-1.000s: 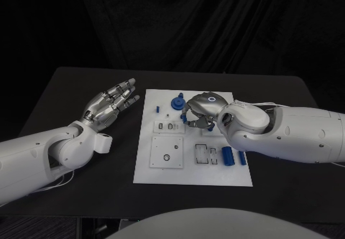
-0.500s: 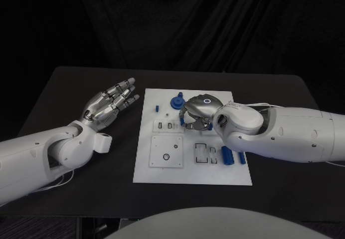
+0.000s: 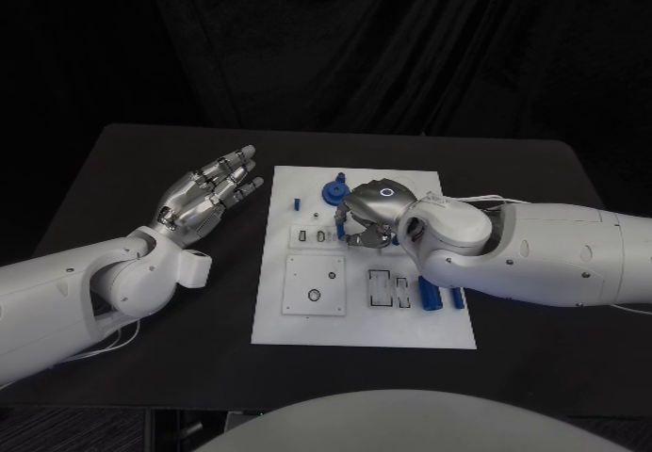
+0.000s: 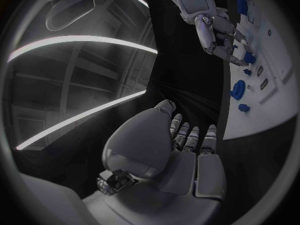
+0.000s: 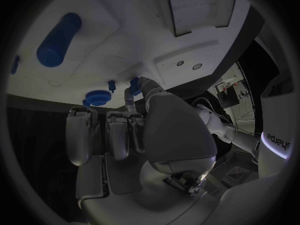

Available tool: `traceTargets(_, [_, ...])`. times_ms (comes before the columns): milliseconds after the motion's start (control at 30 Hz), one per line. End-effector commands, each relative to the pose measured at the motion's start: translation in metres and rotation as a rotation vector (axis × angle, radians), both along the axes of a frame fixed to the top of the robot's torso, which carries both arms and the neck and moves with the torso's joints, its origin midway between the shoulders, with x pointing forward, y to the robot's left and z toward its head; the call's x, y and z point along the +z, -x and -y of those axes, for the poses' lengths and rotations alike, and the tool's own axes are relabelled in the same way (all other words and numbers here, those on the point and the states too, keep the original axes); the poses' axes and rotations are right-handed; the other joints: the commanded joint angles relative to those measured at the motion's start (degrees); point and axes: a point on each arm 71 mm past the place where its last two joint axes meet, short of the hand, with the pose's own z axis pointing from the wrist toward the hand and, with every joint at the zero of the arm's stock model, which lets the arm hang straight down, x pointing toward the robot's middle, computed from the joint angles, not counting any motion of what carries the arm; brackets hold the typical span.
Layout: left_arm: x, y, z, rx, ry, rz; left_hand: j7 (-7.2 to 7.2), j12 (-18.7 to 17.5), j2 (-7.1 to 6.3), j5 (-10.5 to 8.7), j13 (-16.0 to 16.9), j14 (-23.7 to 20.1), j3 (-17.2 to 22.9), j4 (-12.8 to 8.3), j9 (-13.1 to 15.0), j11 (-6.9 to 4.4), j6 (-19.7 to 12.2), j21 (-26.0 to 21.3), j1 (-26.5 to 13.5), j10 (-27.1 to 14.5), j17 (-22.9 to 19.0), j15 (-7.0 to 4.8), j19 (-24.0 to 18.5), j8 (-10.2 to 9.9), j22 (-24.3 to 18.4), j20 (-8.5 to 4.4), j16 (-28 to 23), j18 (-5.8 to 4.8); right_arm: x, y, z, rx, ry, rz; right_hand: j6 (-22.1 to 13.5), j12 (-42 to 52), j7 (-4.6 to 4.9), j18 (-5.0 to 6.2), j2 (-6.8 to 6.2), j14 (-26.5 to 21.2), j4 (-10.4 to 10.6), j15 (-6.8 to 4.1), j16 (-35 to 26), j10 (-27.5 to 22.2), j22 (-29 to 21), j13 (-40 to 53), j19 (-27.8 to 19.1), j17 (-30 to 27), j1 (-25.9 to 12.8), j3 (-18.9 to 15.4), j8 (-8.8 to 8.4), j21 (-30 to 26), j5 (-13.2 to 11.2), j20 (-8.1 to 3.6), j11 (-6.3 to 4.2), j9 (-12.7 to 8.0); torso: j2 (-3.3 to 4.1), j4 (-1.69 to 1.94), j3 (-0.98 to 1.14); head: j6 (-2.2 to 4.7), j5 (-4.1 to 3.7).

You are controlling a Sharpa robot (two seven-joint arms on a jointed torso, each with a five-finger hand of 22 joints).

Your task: Assemble the parts on the task board

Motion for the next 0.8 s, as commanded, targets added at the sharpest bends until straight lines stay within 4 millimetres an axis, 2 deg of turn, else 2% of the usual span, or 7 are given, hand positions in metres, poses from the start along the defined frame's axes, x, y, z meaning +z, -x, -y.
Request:
traceTargets(33, [0.0008, 0.0010, 0.0022, -0.013, 0.015, 0.007, -0.07, 0.4, -0.69, -0.21, 0.0, -0.1, 0.3, 0.1, 0.0, 0.13, -0.2, 0.2, -0.1, -0.2, 0.1, 0.27, -0.1, -0.3, 0.1, 0.38, 0.2, 0.66, -0.0032, 0.0005, -0.0003, -0.006, 0.021, -0.007, -0.3, 0.2, -0.48, 0.21, 0.14, 6.0, -0.2, -0.04, 0.2, 6.0, 13.0, 15.1, 2.9, 15.1, -0.4, 0.0, -0.60, -0.1, -0.4, -0.10, 0.14, 1.1, 0.02, 0.00, 0.00, 0.01, -0.08])
traceTargets(367, [0.0007, 0.0007, 0.0022, -0.013, 0.015, 0.007, -0.05, 0.5, -0.77, -0.24, 0.0, -0.1, 0.3, 0.1, 0.0, 0.09, -0.3, 0.2, -0.2, -0.3, 0.1, 0.28, -0.1, -0.3, 0.1, 0.39, 0.2, 0.66, -0.0062, 0.0012, -0.0020, -0.004, 0.032, -0.019, -1.4, 0.2, -0.32, 0.40, -0.02, 6.0, -0.3, 0.12, 0.2, 6.0, 12.7, 15.1, 2.5, 15.1, -0.8, 0.0, -1.40, -0.9, -2.2, 0.05, 0.30, 1.4, -0.01, -0.01, -0.01, 0.01, 0.00])
traceTargets(800, [0.0001, 0.0001, 0.0022, -0.013, 0.015, 0.007, -0.05, 0.5, -0.77, -0.24, 0.0, -0.1, 0.3, 0.1, 0.0, 0.09, -0.3, 0.2, -0.2, -0.3, 0.1, 0.28, -0.1, -0.3, 0.1, 0.39, 0.2, 0.66, -0.0073, 0.0010, -0.0016, -0.010, 0.039, -0.023, -4.2, 0.2, 0.16, 0.52, -0.66, 6.0, -0.5, 0.50, 0.2, 6.0, 12.6, 15.1, 2.2, 15.1, -1.9, -0.8, -3.52, -1.4, -8.4, 0.44, 0.74, 1.9, 0.00, 0.01, 0.02, 0.01, -0.18])
